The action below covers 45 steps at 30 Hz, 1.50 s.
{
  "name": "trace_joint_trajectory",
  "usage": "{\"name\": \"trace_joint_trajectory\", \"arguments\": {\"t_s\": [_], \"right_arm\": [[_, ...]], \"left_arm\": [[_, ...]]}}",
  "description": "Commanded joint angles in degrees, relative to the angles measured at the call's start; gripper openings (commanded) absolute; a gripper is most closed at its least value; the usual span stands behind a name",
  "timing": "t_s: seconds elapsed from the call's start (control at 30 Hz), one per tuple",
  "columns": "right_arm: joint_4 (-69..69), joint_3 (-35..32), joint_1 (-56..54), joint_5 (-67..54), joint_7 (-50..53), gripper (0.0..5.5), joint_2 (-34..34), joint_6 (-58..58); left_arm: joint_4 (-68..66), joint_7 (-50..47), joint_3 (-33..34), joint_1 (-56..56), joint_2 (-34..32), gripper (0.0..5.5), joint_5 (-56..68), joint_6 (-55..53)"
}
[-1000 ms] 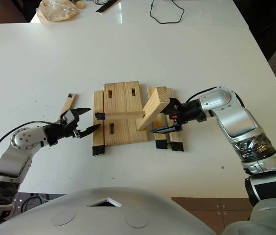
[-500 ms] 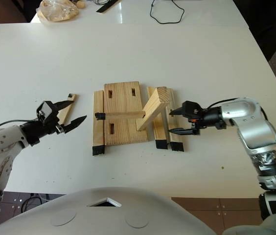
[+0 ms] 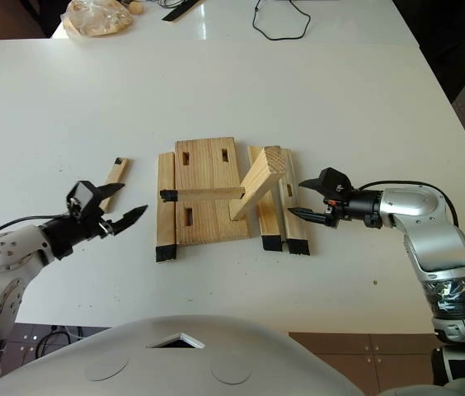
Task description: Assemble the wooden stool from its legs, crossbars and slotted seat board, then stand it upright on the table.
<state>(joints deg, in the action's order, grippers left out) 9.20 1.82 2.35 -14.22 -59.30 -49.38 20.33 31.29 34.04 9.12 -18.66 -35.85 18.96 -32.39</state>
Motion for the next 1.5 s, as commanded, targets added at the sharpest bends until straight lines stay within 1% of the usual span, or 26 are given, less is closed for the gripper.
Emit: {"name": "trace_joint_trajectory", "arguments": {"t_s": [0.03, 0.17, 0.23, 0.33, 0.4, 0.53, 0.67, 0.9, 0.97, 1.03, 1.27, 1.3, 1.4, 1.5], "right_arm": [[2.9, -2.4, 3.8, -1.4, 2.1, 3.37, 0.8, 1.6], [5.3, -2.6, 5.7, -2.2, 4.3, 3.37, 2.5, 2.5], [6.2, -2.7, 6.0, -2.2, 5.2, 3.37, 3.1, 3.0], [6.0, -3.3, 6.5, -1.5, 6.6, 3.37, 3.6, 2.6], [5.6, -3.0, 6.7, -0.6, 7.2, 3.37, 3.7, 1.8], [5.7, -2.1, 6.4, -0.1, 7.7, 3.37, 4.0, 1.5], [4.9, -1.9, 5.3, 0.2, 7.6, 3.37, 4.1, 1.3], [4.5, -1.0, 4.0, 0.8, 7.5, 3.37, 4.5, 0.9], [4.4, -0.7, 3.5, 1.1, 7.6, 3.38, 4.7, 1.0], [4.2, -0.5, 3.1, 1.3, 7.6, 3.38, 4.9, 0.9], [3.3, -0.7, 2.1, 1.4, 7.5, 3.38, 4.6, 0.6], [3.3, -0.8, 2.2, 1.4, 7.6, 3.38, 4.5, 0.6], [3.2, -0.7, 1.7, 1.4, 7.6, 3.38, 4.6, 0.6], [2.5, -1.0, 0.3, 1.2, 7.3, 3.38, 4.4, 0.6]], "left_arm": [[2.1, -5.9, 4.1, -0.8, 1.3, 3.74, -0.2, -6.9], [4.9, -10.0, 3.2, -0.2, 3.3, 3.74, -0.5, -10.7], [2.9, -11.4, 3.5, 0.6, 2.3, 3.74, -3.0, -10.5], [-1.6, -12.1, 5.9, 1.9, 0.6, 3.74, -4.3, -10.8], [-3.1, -12.1, 6.2, 2.5, 1.0, 3.74, -4.0, -11.5], [-4.7, -10.8, 3.8, 2.0, 1.6, 3.74, -3.2, -12.9], [-5.3, -9.6, 2.9, 2.1, 2.5, 3.74, -1.7, -13.4], [-8.3, -7.1, -0.9, 2.0, 1.9, 3.74, -2.2, -12.7], [-9.5, -6.5, -2.7, 1.6, 1.3, 3.50, -3.1, -12.2], [-11.9, -6.6, -3.7, 2.0, 1.5, 3.12, -4.0, -11.3], [-16.9, -9.1, -1.4, 2.8, 2.9, 1.98, -4.2, -10.0], [-17.1, -9.2, -1.4, 2.8, 2.9, 1.89, -4.2, -9.8], [-18.1, -9.1, -1.7, 2.4, 2.8, 1.30, -4.4, -8.8], [-18.9, -7.5, -3.2, 2.5, 1.4, 1.29, -5.7, -4.6]]}}
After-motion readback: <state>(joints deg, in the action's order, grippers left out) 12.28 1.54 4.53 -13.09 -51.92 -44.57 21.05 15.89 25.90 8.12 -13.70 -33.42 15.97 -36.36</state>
